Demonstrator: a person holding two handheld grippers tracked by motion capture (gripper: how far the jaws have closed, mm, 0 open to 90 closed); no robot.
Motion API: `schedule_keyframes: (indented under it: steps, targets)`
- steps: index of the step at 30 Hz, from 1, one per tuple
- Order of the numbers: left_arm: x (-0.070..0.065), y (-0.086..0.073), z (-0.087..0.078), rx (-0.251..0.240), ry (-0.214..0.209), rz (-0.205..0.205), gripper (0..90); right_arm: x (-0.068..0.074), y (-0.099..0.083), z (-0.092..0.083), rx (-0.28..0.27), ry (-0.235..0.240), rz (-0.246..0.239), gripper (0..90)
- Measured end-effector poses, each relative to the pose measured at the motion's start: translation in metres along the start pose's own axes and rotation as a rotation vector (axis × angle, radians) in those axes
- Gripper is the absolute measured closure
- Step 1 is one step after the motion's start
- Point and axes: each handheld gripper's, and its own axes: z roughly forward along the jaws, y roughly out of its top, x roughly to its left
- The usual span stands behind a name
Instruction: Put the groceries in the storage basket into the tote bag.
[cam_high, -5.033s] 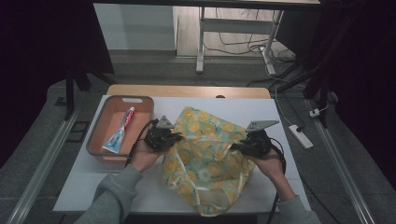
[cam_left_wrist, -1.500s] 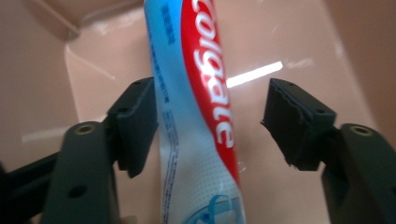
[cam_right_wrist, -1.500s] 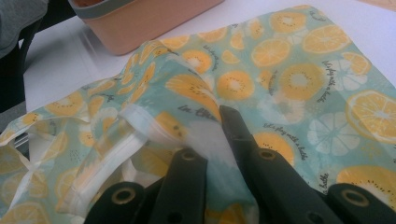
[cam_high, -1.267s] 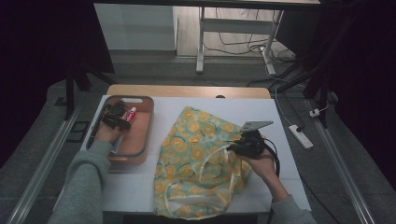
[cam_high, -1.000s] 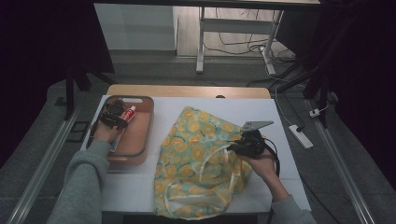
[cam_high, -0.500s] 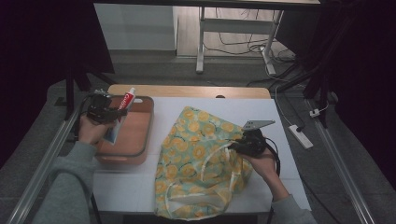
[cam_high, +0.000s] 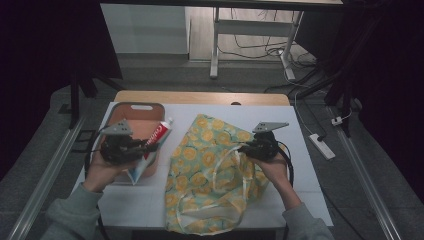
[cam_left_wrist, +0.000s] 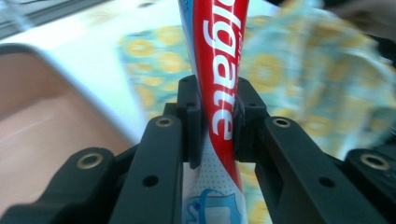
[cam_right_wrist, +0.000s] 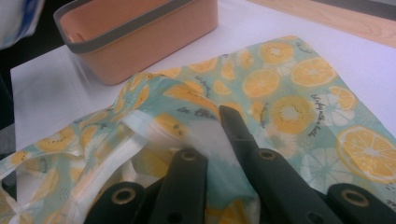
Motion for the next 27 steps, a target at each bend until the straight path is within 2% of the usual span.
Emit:
schedule_keyframes:
  steps: [4,8,13,15,22,27]
  targets:
    - [-0.031,0.001,0.018,0.026,-0.078,0.072,76.1,-0.002,0.000,0.002,0.000,0.000,0.011,87.1]
    - [-0.058,0.006,0.046,0.081,-0.148,0.135,76.1,0.000,0.000,0.000,-0.011,0.001,0.010,87.1]
    - [-0.088,0.012,0.084,0.160,-0.191,0.242,76.1,0.001,0.000,-0.004,-0.022,0.005,0.011,87.0]
    - [-0.097,0.013,0.095,0.180,-0.189,0.269,76.1,0.001,0.000,-0.006,-0.023,0.006,0.012,87.1]
    - [-0.111,0.013,0.128,0.269,-0.178,0.330,76.1,0.002,0.000,-0.007,-0.031,0.018,0.008,87.0]
    - [-0.113,0.007,0.138,0.324,-0.175,0.356,76.1,0.003,0.001,-0.011,-0.043,0.022,0.010,87.1]
